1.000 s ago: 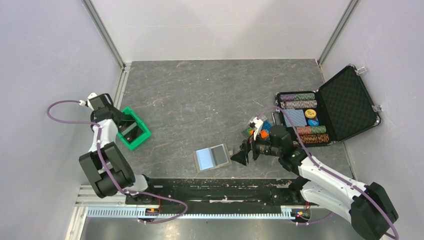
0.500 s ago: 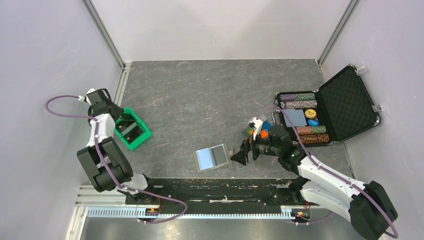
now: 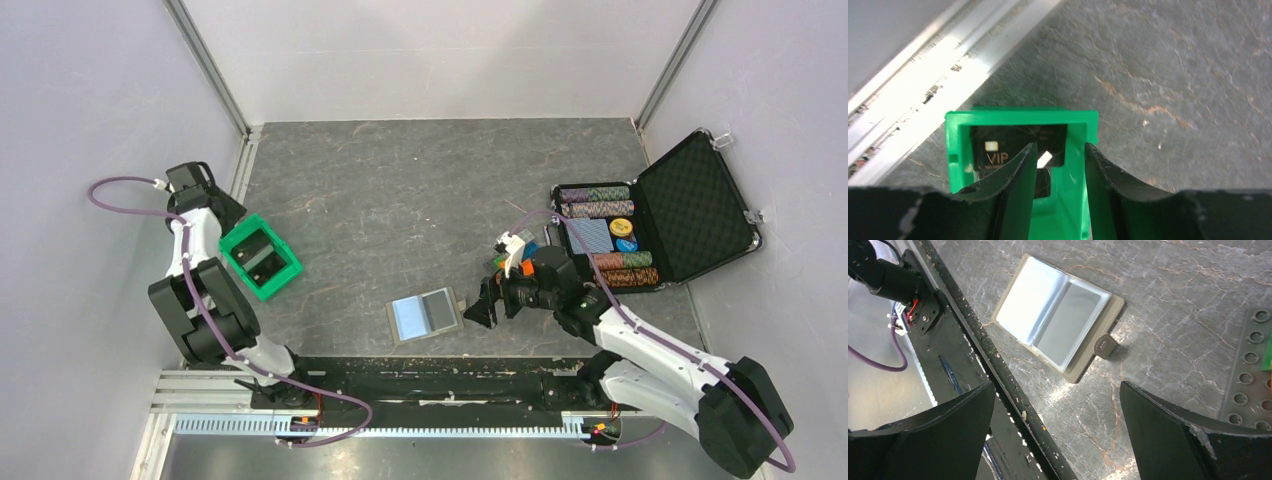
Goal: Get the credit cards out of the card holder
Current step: Place the credit card in the storage box, then remove the credit card from the card holder.
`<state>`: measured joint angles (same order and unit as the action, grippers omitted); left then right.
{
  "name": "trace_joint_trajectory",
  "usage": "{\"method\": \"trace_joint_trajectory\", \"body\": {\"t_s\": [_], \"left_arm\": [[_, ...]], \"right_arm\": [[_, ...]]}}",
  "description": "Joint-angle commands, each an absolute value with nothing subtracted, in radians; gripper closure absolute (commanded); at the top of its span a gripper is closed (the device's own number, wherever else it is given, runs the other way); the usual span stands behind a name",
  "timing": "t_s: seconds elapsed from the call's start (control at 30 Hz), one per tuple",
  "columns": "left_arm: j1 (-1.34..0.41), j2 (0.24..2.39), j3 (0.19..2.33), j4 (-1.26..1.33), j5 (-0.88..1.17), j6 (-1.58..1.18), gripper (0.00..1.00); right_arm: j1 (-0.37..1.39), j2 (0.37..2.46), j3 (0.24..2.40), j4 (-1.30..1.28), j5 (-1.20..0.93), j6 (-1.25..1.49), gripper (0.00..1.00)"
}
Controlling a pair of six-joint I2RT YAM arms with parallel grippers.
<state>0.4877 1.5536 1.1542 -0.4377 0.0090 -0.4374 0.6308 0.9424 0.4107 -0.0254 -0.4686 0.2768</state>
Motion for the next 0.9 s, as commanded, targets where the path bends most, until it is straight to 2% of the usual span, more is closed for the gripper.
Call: {"method": "trace_joint_trajectory", "body": {"t_s": [0.0, 0.17, 0.47, 0.63, 0.87], "left_arm": [[0.48, 1.557, 1.208, -0.519, 0.15, -0.432, 0.53], [0.362, 1.496, 1.198, -0.592, 0.244, -0.426, 0.53], [0.074, 1.242, 0.96, -0.57, 0.404, -0.465, 0.52], [-0.091, 1.112, 0.851, -0.546, 0.512, -0.524, 0.52], [-0.211, 0.985, 0.67, -0.437, 0.574, -0.629, 0.57]], "right_arm": [[0.627, 0.897, 0.45, -0.047, -0.441, 0.263, 0.02], [0.627, 0.862, 0.416, -0.007, -0.407, 0.332, 0.02], [0.629, 0.925, 0.346, 0.071, -0.403, 0.435, 0.09], [0.631, 0.937, 0.304, 0.11, -0.393, 0.48, 0.16], [0.671, 0.947, 0.311, 0.209, -0.388, 0.575, 0.25]]}}
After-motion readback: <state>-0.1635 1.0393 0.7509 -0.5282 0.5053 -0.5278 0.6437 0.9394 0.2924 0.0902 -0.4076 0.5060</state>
